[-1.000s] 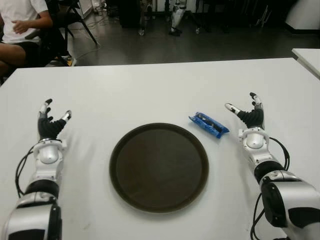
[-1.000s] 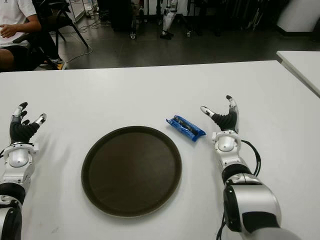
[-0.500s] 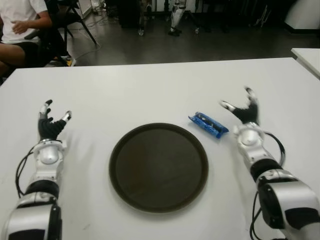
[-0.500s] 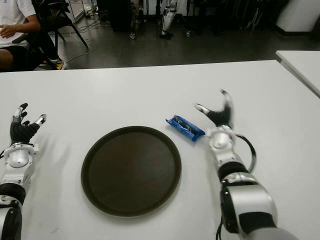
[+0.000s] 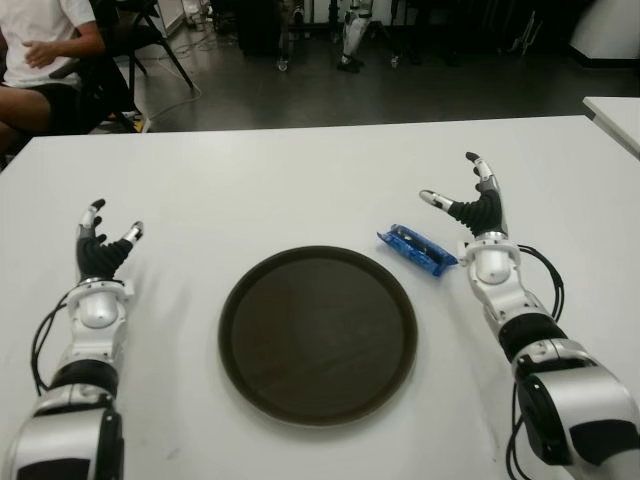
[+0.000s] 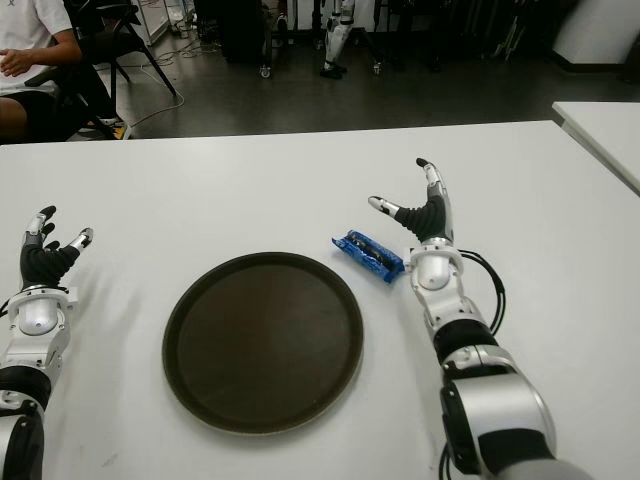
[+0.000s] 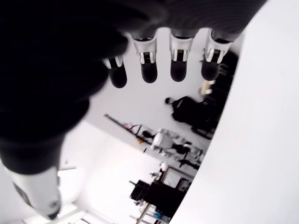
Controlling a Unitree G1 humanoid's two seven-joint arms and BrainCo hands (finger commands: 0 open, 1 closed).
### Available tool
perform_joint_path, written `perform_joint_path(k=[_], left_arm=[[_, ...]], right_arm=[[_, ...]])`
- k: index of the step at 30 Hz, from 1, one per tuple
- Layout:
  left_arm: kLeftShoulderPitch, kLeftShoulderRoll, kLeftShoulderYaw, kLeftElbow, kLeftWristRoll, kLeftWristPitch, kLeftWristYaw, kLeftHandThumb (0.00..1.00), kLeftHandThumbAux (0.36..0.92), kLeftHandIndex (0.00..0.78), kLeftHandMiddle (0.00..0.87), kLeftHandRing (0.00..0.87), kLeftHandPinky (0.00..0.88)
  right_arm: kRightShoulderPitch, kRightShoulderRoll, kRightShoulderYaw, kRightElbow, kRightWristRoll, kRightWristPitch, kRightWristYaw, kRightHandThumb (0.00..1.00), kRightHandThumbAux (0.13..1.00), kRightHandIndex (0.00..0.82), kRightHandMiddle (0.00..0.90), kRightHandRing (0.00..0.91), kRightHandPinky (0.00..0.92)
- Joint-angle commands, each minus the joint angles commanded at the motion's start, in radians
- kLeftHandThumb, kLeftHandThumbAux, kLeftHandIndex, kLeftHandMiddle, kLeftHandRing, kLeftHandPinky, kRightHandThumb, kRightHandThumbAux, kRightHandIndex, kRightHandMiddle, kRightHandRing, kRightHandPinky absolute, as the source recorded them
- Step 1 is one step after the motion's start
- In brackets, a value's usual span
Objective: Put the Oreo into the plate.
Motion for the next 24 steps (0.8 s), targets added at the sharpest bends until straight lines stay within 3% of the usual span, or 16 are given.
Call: perform_joint_path(k=[10, 24], left_arm=[[0.004, 0.000, -0.004, -0.001, 0.005, -0.011, -0.001, 0.000, 0.723, 0.011, 0.000, 0.000, 0.000], [0.003, -0.004, -0.001, -0.008, 0.001, -0.007, 0.001, 0.000, 0.761, 0.007, 0.000, 0.000, 0.000]], right_arm=[[0.017, -0.016, 0.032, -0.022, -0.047, -0.036, -0.025, 0.000, 0.651, 0.009, 0.022, 0.017, 0.007], [0.009, -0.021, 0.045, -0.016, -0.071, 0.002, -0.022, 0.000, 0.697, 0.000, 0.011, 0.008, 0.000]])
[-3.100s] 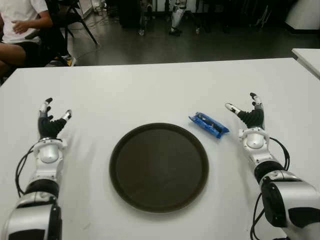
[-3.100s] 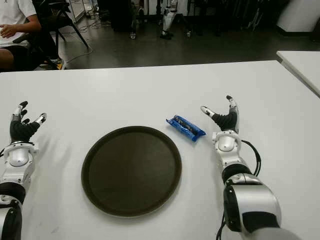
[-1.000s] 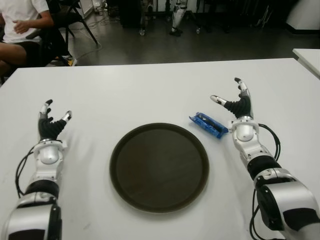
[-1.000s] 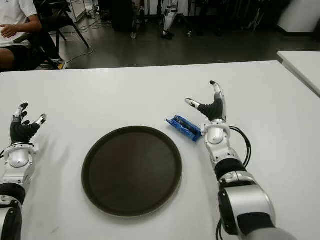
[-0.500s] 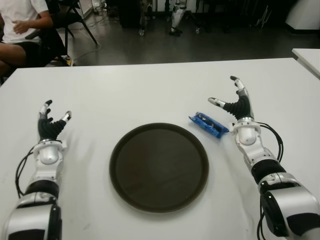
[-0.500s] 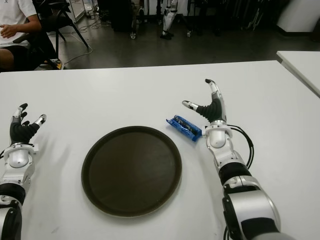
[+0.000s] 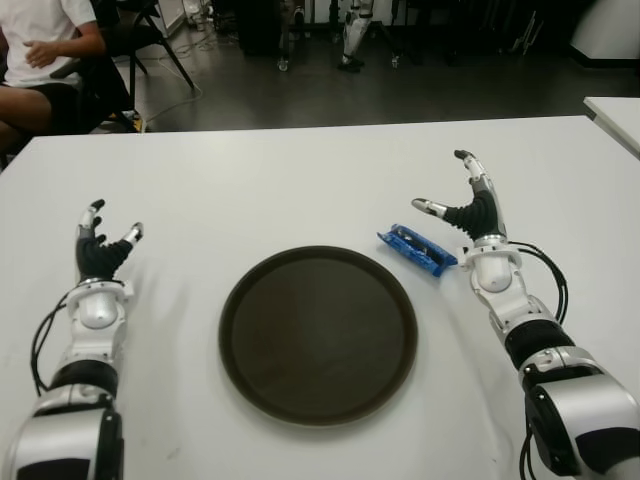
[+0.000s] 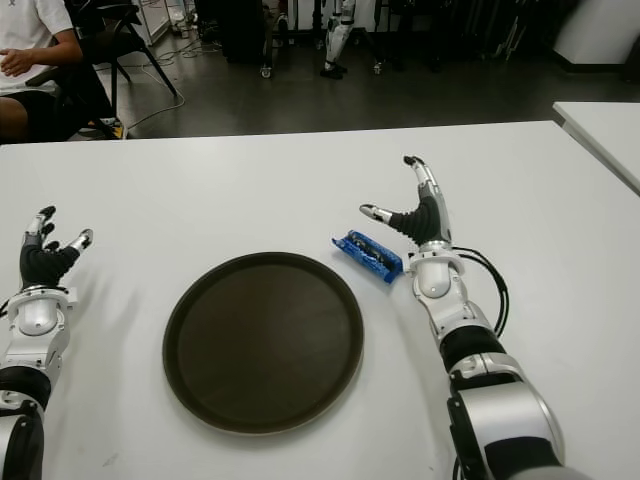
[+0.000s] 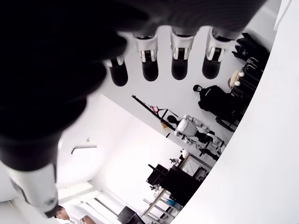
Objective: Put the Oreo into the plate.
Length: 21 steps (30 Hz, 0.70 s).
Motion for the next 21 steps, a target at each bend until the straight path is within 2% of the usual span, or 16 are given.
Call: perform_joint_path(k=[3, 8, 9, 10, 12, 15, 16, 19, 20, 21], left_arm=[[0.001, 0.001, 0.001, -0.002, -0.001, 0.001, -0.002, 0.000, 0.761, 0.006, 0.000, 0.000, 0.000], [0.002, 0.000, -0.001, -0.005, 0.001, 0.003, 0.003, 0.000, 0.751, 0.009, 0.000, 0.000, 0.000], [0.003, -0.001, -0.001, -0.007, 0.002, 0.003, 0.005, 0.000, 0.747, 0.009, 0.000, 0.000, 0.000], [0.003, -0.002, -0.002, -0.008, 0.003, 0.003, 0.007, 0.000, 0.745, 0.009, 0.000, 0.000, 0.000], [0.004, -0.002, -0.002, -0.009, 0.004, 0.006, 0.009, 0.000, 0.738, 0.010, 0.000, 0.000, 0.000], [0.004, -0.003, -0.005, -0.011, 0.007, 0.011, 0.012, 0.000, 0.732, 0.012, 0.000, 0.000, 0.000], [0.004, -0.002, -0.008, -0.012, 0.011, 0.014, 0.018, 0.000, 0.731, 0.012, 0.000, 0.000, 0.000], [0.005, -0.001, -0.013, -0.014, 0.019, 0.018, 0.028, 0.000, 0.727, 0.012, 0.000, 0.000, 0.000], [0.006, -0.001, -0.014, -0.015, 0.019, 0.017, 0.028, 0.000, 0.726, 0.012, 0.000, 0.000, 0.000], [0.007, -0.001, -0.014, -0.016, 0.019, 0.017, 0.029, 0.000, 0.724, 0.011, 0.000, 0.000, 0.000]], right_arm=[[-0.001, -0.005, 0.014, -0.011, -0.018, 0.035, 0.002, 0.000, 0.697, 0.000, 0.025, 0.029, 0.010], [0.001, -0.017, 0.049, -0.051, -0.055, 0.116, 0.028, 0.000, 0.687, 0.000, 0.111, 0.163, 0.134], [0.004, -0.020, 0.056, -0.064, -0.063, 0.135, 0.036, 0.000, 0.700, 0.000, 0.145, 0.224, 0.208], [0.007, -0.024, 0.067, -0.085, -0.073, 0.165, 0.049, 0.000, 0.704, 0.000, 0.158, 0.246, 0.235], [0.015, -0.030, 0.085, -0.139, -0.090, 0.230, 0.085, 0.000, 0.731, 0.000, 0.246, 0.390, 0.372], [0.037, -0.038, 0.108, -0.247, -0.112, 0.343, 0.150, 0.000, 0.737, 0.000, 0.231, 0.471, 0.429], [0.042, -0.043, 0.119, -0.275, -0.122, 0.385, 0.182, 0.000, 0.737, 0.000, 0.226, 0.476, 0.433], [0.060, -0.053, 0.142, -0.348, -0.143, 0.479, 0.247, 0.000, 0.710, 0.000, 0.163, 0.383, 0.399], [0.069, -0.055, 0.149, -0.382, -0.153, 0.513, 0.264, 0.000, 0.700, 0.000, 0.140, 0.328, 0.361], [0.076, -0.056, 0.155, -0.410, -0.161, 0.540, 0.278, 0.000, 0.689, 0.000, 0.109, 0.248, 0.275]])
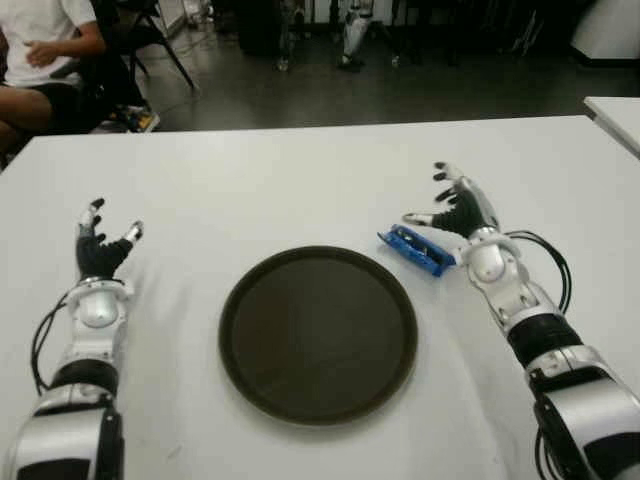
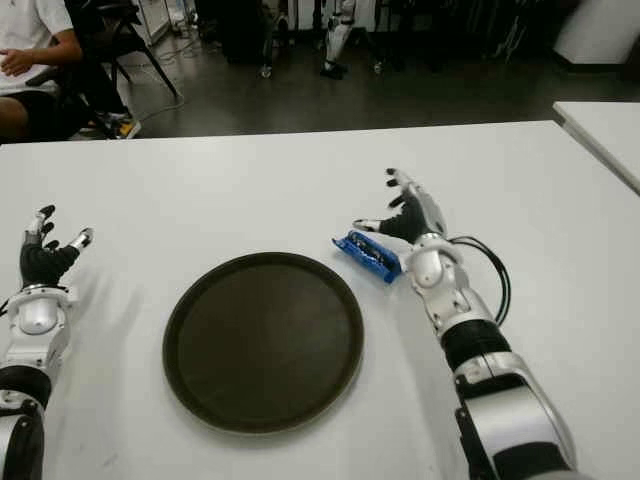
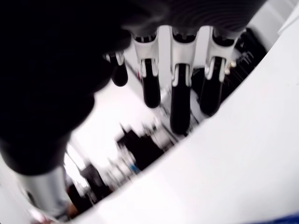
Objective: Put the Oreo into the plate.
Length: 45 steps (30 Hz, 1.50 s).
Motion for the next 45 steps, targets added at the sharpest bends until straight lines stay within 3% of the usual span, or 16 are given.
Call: perform_joint_path(k=[4, 16, 27, 45], left_arm=[[0.002, -0.004, 0.003, -0.005, -0.008, -0.005, -0.006, 0.000, 0.724, 0.010, 0.000, 0.000, 0.000], [0.004, -0.004, 0.005, -0.011, -0.014, 0.000, -0.014, 0.000, 0.720, 0.007, 0.000, 0.000, 0.000], [-0.001, 0.001, 0.005, 0.002, -0.013, 0.005, -0.014, 0.000, 0.752, 0.004, 0.000, 0.000, 0.000], [0.005, -0.002, 0.004, -0.009, -0.016, -0.004, -0.027, 0.000, 0.746, 0.002, 0.000, 0.000, 0.000]], right_arm=[[0.029, -0.003, 0.017, -0.110, -0.030, 0.101, 0.045, 0.000, 0.677, 0.000, 0.049, 0.086, 0.095], [0.044, -0.010, 0.060, -0.232, -0.094, 0.277, 0.130, 0.000, 0.700, 0.016, 0.051, 0.035, 0.013], [0.072, -0.028, 0.085, -0.326, -0.117, 0.309, 0.183, 0.000, 0.720, 0.040, 0.075, 0.041, 0.000], [0.063, -0.051, 0.124, -0.337, -0.182, 0.340, 0.224, 0.000, 0.732, 0.026, 0.068, 0.043, 0.000]])
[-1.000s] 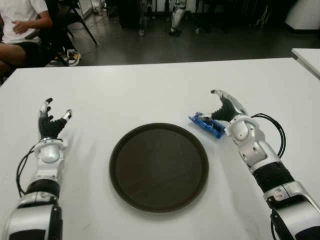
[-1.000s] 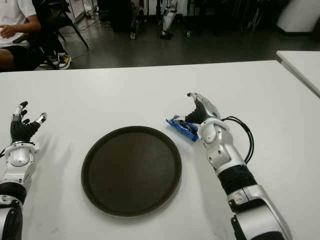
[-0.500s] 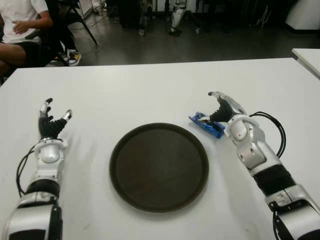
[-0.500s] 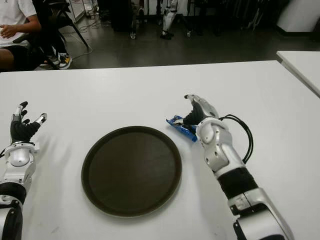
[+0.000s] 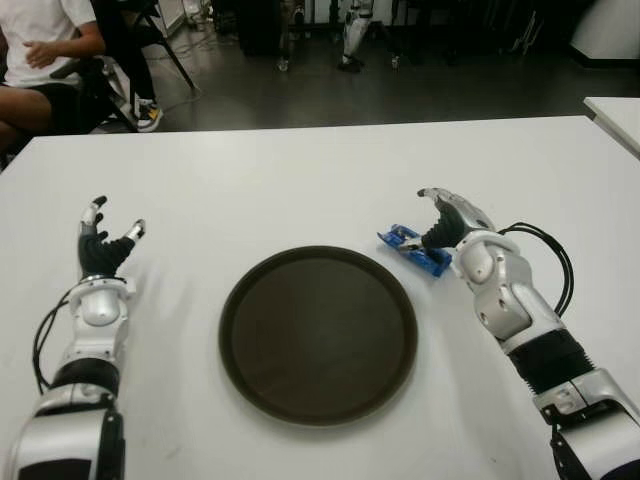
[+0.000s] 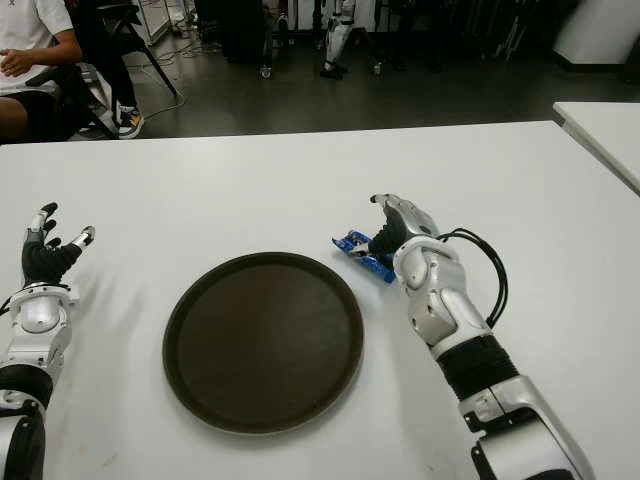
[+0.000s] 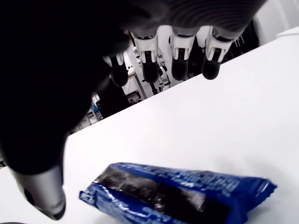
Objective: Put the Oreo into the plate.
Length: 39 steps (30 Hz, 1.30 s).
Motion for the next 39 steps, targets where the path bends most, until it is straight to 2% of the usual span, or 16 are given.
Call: perform_joint_path(k=[14, 21, 32, 39], left_arm=[[-0.007, 0.001, 0.000, 0.017, 0.003, 0.008, 0.014, 0.000, 0.726, 0.002, 0.000, 0.000, 0.000], [-0.008, 0.002, -0.001, 0.014, 0.005, -0.003, 0.019, 0.000, 0.739, 0.007, 0.000, 0.000, 0.000], [-0.008, 0.002, -0.010, 0.010, 0.012, 0.002, 0.020, 0.000, 0.720, 0.002, 0.000, 0.000, 0.000], [-0.005, 0.001, -0.006, 0.007, 0.003, 0.005, 0.013, 0.000, 0.729, 0.003, 0.000, 0.000, 0.000]], right_arm=[[-0.008, 0.002, 0.001, 0.020, 0.003, 0.003, 0.027, 0.000, 0.724, 0.000, 0.031, 0.013, 0.000], [-0.020, -0.001, 0.014, 0.032, -0.009, 0.017, 0.048, 0.000, 0.720, 0.000, 0.011, 0.000, 0.000], [-0.036, -0.002, 0.023, 0.086, -0.009, 0.001, 0.034, 0.000, 0.717, 0.000, 0.000, 0.000, 0.000], [-0.044, -0.004, 0.033, 0.103, -0.014, 0.009, 0.046, 0.000, 0.710, 0.000, 0.000, 0.000, 0.000]])
